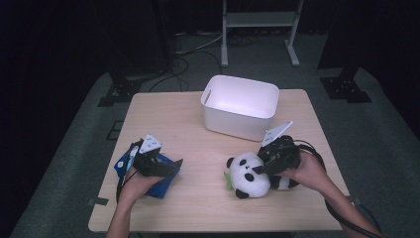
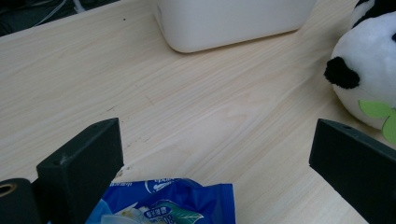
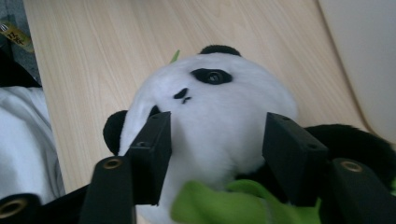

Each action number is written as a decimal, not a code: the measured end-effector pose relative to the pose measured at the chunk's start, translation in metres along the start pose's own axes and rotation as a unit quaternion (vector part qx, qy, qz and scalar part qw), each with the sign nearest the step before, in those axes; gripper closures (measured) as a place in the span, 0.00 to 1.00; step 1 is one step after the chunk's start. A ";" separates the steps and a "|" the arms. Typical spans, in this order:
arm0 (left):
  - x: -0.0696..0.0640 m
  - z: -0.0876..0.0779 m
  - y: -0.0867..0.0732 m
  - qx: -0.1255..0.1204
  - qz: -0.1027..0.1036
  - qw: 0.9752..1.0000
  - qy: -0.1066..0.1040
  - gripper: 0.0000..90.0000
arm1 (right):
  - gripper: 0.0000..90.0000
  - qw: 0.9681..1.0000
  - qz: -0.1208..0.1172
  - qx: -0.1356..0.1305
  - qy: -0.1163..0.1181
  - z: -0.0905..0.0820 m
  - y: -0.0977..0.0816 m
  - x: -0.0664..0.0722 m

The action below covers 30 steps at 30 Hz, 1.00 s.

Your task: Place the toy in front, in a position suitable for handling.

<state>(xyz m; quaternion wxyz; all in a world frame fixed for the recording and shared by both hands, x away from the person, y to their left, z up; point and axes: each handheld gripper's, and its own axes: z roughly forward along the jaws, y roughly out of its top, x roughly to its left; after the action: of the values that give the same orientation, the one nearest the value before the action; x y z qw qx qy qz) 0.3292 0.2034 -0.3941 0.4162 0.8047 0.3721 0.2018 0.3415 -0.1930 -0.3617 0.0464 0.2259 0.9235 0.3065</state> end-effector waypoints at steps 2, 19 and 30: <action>-0.001 0.001 0.000 0.001 0.002 1.000 -0.001 0.02 | 0.39 1.000 -0.005 -0.004 0.001 -0.007 -0.004 -0.003; -0.003 0.006 -0.001 0.012 0.005 1.000 -0.008 0.02 | 0.31 0.995 -0.092 0.043 0.017 -0.024 -0.037 -0.031; -0.004 0.006 -0.001 0.012 0.003 1.000 -0.012 0.02 | 0.37 0.996 -0.079 0.015 0.024 -0.014 -0.044 -0.035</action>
<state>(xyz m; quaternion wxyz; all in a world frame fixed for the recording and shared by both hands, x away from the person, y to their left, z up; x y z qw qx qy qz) 0.3303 0.1977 -0.3980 0.4102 0.8133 0.3670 0.1888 0.3527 -0.2474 -0.3775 0.0445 0.1456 0.9436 0.2939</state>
